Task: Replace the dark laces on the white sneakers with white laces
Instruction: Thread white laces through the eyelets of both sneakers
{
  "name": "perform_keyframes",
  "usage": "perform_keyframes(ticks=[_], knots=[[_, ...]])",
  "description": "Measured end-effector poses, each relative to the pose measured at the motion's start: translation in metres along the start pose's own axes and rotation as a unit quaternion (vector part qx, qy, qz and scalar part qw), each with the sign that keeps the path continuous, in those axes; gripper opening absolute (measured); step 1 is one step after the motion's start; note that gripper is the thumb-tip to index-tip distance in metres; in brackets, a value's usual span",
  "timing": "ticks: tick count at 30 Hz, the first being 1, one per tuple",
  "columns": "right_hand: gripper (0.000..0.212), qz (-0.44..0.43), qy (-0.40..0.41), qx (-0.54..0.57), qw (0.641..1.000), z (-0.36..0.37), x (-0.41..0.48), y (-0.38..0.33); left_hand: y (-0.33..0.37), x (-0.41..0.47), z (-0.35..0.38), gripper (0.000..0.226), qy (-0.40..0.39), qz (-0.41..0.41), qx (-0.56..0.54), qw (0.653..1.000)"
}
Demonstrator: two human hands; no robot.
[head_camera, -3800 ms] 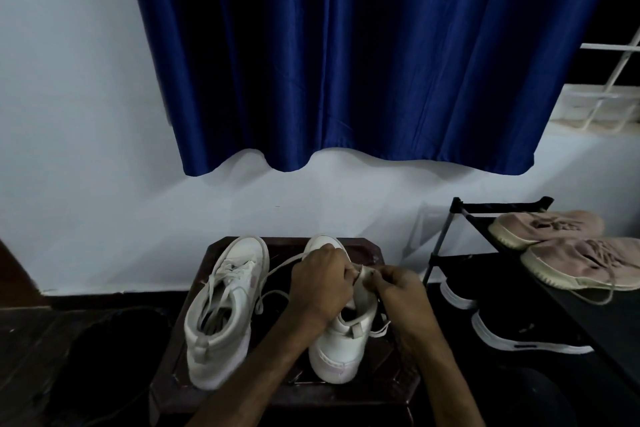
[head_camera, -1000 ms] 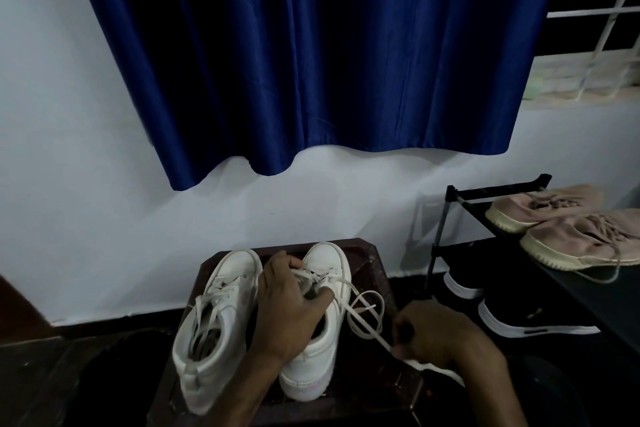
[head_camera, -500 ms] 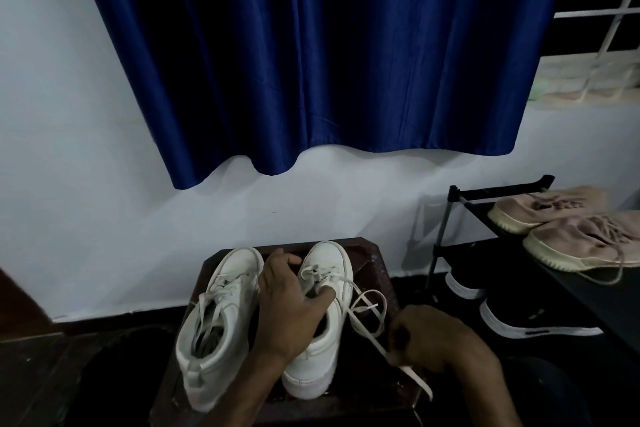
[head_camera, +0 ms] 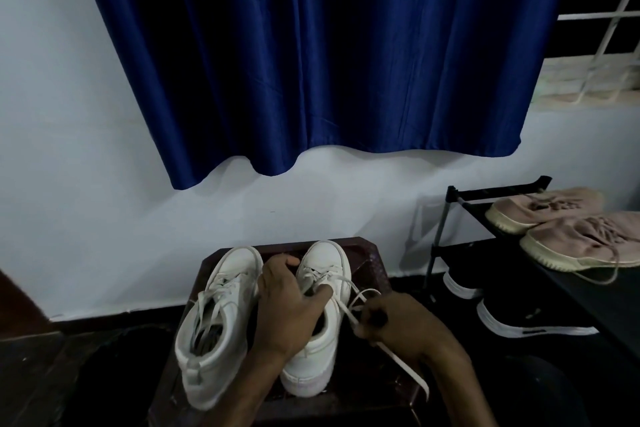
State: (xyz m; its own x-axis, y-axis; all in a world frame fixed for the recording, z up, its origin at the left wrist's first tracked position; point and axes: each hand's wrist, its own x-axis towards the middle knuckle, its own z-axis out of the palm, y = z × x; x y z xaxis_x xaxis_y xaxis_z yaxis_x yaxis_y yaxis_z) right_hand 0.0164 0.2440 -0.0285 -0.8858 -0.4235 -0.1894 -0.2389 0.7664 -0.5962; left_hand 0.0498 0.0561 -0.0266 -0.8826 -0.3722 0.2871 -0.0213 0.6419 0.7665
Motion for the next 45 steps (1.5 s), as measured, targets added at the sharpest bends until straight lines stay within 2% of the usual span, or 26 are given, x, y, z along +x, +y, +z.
perform_keyframes(ticks=[2, 4, 6, 8, 13, 16, 21, 23, 25, 27, 30, 32, 34, 36, 38, 39, 41, 43, 45], knots=[[0.029, -0.013, 0.103, -0.005, 0.995, 0.002, 0.006, -0.005, 0.002, 0.000, 0.000, 0.049, -0.004, -0.008, -0.002, 1.000], [0.031, -0.048, 0.160, 0.075, 0.983, 0.009, 0.014, -0.017, 0.002, 0.000, -0.001, 0.049, -0.010, -0.018, -0.009, 1.000], [0.019, -0.076, 0.168, 0.128, 0.975, 0.019, 0.019, -0.028, 0.002, 0.000, -0.001, 0.048, -0.010, -0.030, -0.022, 0.999], [0.016, -0.077, 0.176, 0.134, 0.972, 0.024, 0.020, -0.029, 0.002, 0.000, -0.001, 0.046, -0.004, -0.038, -0.032, 0.999], [0.021, -0.007, 0.083, 0.150, 0.985, 0.011, 0.019, -0.006, 0.006, -0.001, -0.001, 0.042, -0.027, -0.044, 0.008, 0.999], [0.013, -0.018, 0.140, 0.064, 0.988, 0.020, 0.027, -0.010, 0.002, 0.000, -0.003, 0.028, -0.042, -0.049, -0.022, 0.998], [0.019, -0.052, 0.151, 0.111, 0.981, 0.025, 0.026, -0.019, -0.007, 0.007, -0.015, 0.008, -0.128, -0.046, -0.052, 0.989], [0.019, -0.052, 0.152, 0.123, 0.979, 0.025, 0.026, -0.019, -0.010, 0.008, -0.018, 0.011, -0.135, -0.018, -0.026, 0.990], [0.020, -0.035, 0.167, 0.121, 0.978, 0.029, 0.029, -0.021, -0.006, 0.005, -0.014, 0.018, -0.094, 0.017, 0.028, 0.995], [0.021, -0.016, 0.170, 0.104, 0.980, 0.030, 0.031, -0.021, 0.000, 0.000, -0.006, 0.020, -0.012, 0.018, 0.030, 0.999], [0.014, -0.008, 0.114, 0.214, 0.970, 0.026, 0.027, -0.018, 0.010, -0.003, 0.005, 0.020, 0.078, -0.032, -0.004, 0.996], [0.007, -0.020, 0.081, 0.327, 0.941, 0.010, 0.016, -0.018, 0.012, -0.001, 0.009, 0.020, 0.099, -0.056, -0.002, 0.994], [0.008, -0.051, 0.094, 0.456, 0.884, -0.015, 0.001, -0.020, 0.015, -0.002, 0.008, 0.015, 0.110, -0.051, 0.001, 0.993], [0.015, -0.099, 0.112, 0.590, 0.793, -0.040, -0.013, -0.027, 0.023, -0.006, 0.001, 0.012, 0.139, 0.035, 0.025, 0.989], [0.017, -0.169, 0.097, 0.686, 0.701, -0.057, -0.024, -0.038, 0.034, -0.014, -0.007, 0.019, 0.140, 0.136, 0.026, 0.981], [0.018, -0.196, 0.085, 0.715, 0.666, -0.060, -0.027, -0.045, 0.043, -0.019, -0.011, 0.026, 0.103, 0.160, -0.003, 0.982], [0.021, -0.224, 0.061, 0.744, 0.626, -0.057, -0.028, -0.057, 0.061, -0.029, -0.011, 0.035, -0.042, 0.129, -0.118, 0.984], [0.024, -0.227, 0.042, 0.757, 0.612, -0.048, -0.024, -0.066, 0.071, -0.033, -0.004, 0.035, -0.157, 0.077, -0.217, 0.960], [0.025, -0.209, 0.040, 0.768, 0.604, -0.039, -0.019, -0.067, 0.069, -0.031, 0.000, 0.029, -0.191, 0.029, -0.283, 0.939]])
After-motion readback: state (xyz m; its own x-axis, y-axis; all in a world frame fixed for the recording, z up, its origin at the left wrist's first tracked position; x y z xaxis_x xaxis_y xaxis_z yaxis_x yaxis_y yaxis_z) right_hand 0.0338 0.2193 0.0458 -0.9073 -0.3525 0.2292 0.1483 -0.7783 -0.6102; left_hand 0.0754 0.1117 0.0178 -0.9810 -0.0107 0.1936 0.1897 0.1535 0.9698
